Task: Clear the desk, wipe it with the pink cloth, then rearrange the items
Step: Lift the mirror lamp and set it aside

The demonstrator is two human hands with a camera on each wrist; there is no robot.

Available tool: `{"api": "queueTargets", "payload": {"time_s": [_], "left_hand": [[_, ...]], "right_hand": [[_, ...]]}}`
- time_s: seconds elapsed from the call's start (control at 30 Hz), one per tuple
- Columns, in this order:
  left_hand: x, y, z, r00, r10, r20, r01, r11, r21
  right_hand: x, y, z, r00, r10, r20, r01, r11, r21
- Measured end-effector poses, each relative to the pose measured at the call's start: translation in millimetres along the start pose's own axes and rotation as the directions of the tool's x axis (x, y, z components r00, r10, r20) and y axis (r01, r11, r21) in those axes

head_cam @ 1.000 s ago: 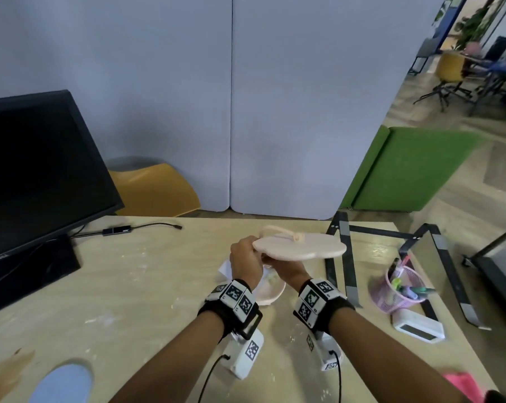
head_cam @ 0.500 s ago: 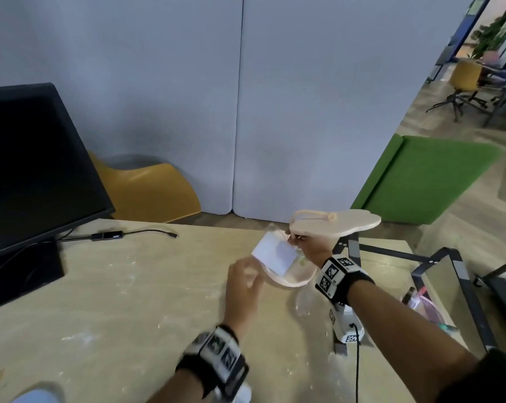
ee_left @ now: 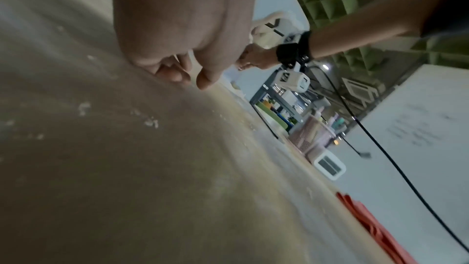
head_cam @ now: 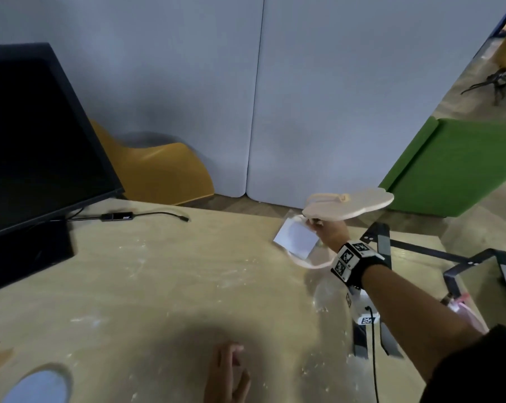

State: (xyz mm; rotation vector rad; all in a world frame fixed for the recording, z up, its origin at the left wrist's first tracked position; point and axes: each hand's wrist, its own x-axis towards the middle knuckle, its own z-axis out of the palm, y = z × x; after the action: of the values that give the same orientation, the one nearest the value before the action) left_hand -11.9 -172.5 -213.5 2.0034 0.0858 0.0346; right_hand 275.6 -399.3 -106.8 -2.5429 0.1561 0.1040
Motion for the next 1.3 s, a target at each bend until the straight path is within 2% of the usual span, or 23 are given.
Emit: {"api": "queueTargets", "payload": {"time_s": [0.03,0.07,0.1,0.23,0.3,0.5,0.6,0.77,0.83,0.93,1.0,1.07,1.17,1.3], "left_hand": [[-0.1,8.3,-3.8,1.0,0.028,-0.002,-0.028,1.0,-0.012],[0.8,7.8,-6.8,0.998,0.039,-0.056,-0.038,0.999,0.021],[2.5,11.1,-8.4,0.996,0.025,-0.081,-0.028,0.999,-0.036],[1.4,3.6,-5.8,0.999,0.04,-0.018,-0.041,0.996,-0.082],[0.3,2.9,-7.0,1.0,0.031,-0.005,-0.031,0.996,-0.078],[-2.9,2.6,-5.9,1.0,0.009,0.02,-0.008,0.999,-0.039],[-4.5,-2.4,-5.0,0.999,-0.004,0.034,0.005,1.0,-0.028],[-3.7,10.7,-13.5,0.996,0.02,0.086,-0.017,0.999,-0.035],[-2.8,20.2,-19.2,0.993,-0.004,0.119,0.009,0.999,-0.038],[-5.5,29.3,-33.8,0.987,-0.072,0.142,0.072,0.997,0.005],[-9.0,30.9,-47.9,0.985,-0.098,0.142,0.092,0.994,0.053],[-13.2,32.1,-66.6,0.987,-0.103,0.121,0.093,0.992,0.089],[-23.4,23.6,-105.0,0.998,-0.065,0.019,0.06,0.974,0.217],[-37.5,6.8,-169.9,0.991,-0.093,-0.1,0.13,0.872,0.472]], "right_hand": [[2.0,2.3,0.3,1.0,-0.013,0.015,0.013,0.999,-0.05],[1.3,2.9,0.1,0.999,-0.003,0.032,0.006,0.997,-0.072],[0.4,2.7,-0.6,0.999,-0.006,0.041,0.01,0.996,-0.085],[-3.2,5.5,-7.4,0.994,-0.091,0.056,0.101,0.972,-0.212],[-3.9,8.3,-9.4,0.993,-0.103,0.056,0.112,0.973,-0.199],[-13.0,8.3,-16.8,0.992,-0.115,0.059,0.128,0.94,-0.316],[-21.3,8.5,-17.3,0.987,-0.15,0.064,0.162,0.942,-0.294],[-34.6,10.6,-17.6,0.962,-0.273,0.004,0.265,0.927,-0.266],[-43.6,10.1,-19.9,0.965,-0.263,-0.008,0.249,0.924,-0.289],[-67.5,4.0,-16.3,0.986,-0.167,-0.025,0.147,0.922,-0.358],[-91.2,-4.3,-6.5,0.988,-0.149,-0.044,0.121,0.917,-0.38],[-119.3,-16.1,7.3,0.984,-0.172,-0.035,0.15,0.927,-0.345],[-168.9,-39.6,37.2,0.973,-0.22,0.067,0.23,0.931,-0.283],[-236.3,-60.4,83.1,0.938,-0.27,0.218,0.324,0.906,-0.271]]}}
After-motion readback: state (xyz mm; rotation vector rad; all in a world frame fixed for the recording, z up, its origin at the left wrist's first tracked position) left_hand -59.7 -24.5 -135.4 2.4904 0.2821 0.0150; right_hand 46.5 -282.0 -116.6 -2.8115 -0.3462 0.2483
